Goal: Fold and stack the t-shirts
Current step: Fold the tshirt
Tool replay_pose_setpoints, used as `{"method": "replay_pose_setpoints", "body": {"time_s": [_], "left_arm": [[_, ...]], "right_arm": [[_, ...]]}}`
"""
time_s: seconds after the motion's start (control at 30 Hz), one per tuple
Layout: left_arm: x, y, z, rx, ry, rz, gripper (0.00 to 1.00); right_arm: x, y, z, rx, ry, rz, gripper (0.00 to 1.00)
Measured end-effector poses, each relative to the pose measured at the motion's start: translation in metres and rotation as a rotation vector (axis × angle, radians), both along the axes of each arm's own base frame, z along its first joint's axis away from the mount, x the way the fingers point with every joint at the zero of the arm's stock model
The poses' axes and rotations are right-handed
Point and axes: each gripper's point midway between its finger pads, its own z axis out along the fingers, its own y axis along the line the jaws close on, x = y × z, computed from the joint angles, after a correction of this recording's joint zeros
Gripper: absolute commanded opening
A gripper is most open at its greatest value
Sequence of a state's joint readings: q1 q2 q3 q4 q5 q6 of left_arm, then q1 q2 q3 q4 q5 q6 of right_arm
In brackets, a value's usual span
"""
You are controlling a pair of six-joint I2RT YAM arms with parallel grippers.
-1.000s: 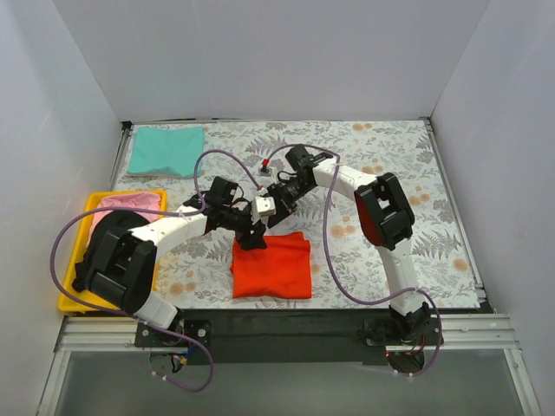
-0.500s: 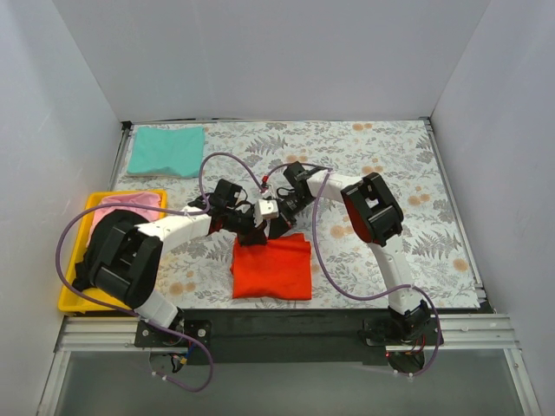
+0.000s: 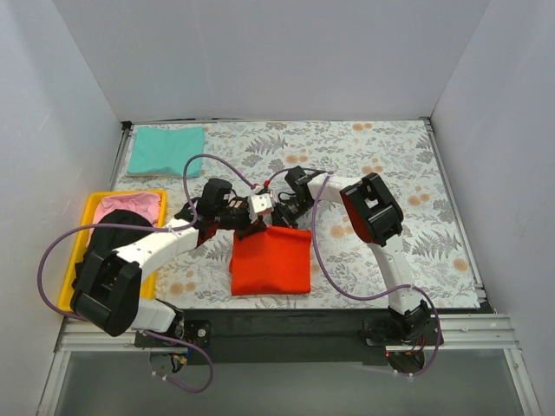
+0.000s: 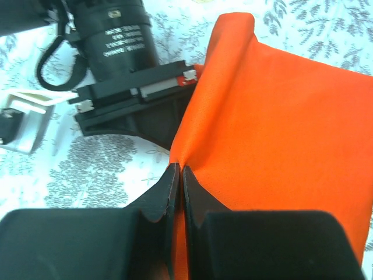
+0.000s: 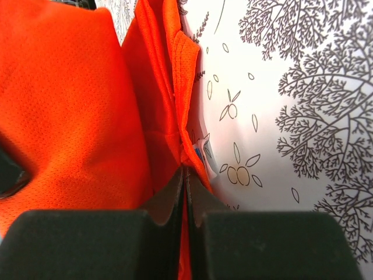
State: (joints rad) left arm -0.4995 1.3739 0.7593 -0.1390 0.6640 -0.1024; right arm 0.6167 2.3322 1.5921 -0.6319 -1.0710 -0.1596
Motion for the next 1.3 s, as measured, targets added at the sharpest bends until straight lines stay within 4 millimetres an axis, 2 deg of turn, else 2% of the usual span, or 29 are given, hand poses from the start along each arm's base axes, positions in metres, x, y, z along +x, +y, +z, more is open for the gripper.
{"method": "replay_pose_setpoints", "body": {"time_s": [0.27,0.57,0.83,0.87,0.9,0.97,1.03,1.17,1.27,1.3], "left_arm": [[0.014,0.009,-0.004,-0.004,-0.030,0.052,0.00],[0.009,0.017,-0.027,0.031,-0.020,0.050,0.00],[0.010,0.018,-0.034,0.050,-0.026,0.040,0.01],[0.010,0.019,-0.035,0.054,-0.025,0.038,0.04],[0.010,0.019,-0.036,0.057,-0.027,0.036,0.14],[0.009,0.020,-0.037,0.063,-0.028,0.030,0.25],[0.009,0.020,-0.037,0.067,-0.021,0.031,0.36],[0.014,0.022,-0.034,0.073,0.010,0.066,0.41],[0.025,0.025,-0.019,0.047,0.047,0.126,0.43],[0.029,0.027,-0.010,0.030,0.066,0.160,0.45]], "right_arm": [[-0.001,-0.001,-0.001,0.000,0.000,0.001,0.07],[0.007,-0.006,-0.002,-0.018,-0.013,-0.018,0.08],[0.026,-0.004,0.001,-0.062,-0.109,-0.035,0.10],[0.029,-0.004,0.002,-0.071,-0.131,-0.039,0.11],[0.034,-0.004,0.004,-0.083,-0.161,-0.045,0.11],[0.043,-0.004,0.008,-0.095,-0.211,-0.052,0.13],[0.053,-0.003,0.016,-0.100,-0.262,-0.060,0.19],[0.070,-0.003,0.037,-0.093,-0.346,-0.080,0.24],[0.088,-0.007,0.060,-0.088,-0.422,-0.112,0.30],[0.096,-0.011,0.069,-0.082,-0.454,-0.127,0.36]]}}
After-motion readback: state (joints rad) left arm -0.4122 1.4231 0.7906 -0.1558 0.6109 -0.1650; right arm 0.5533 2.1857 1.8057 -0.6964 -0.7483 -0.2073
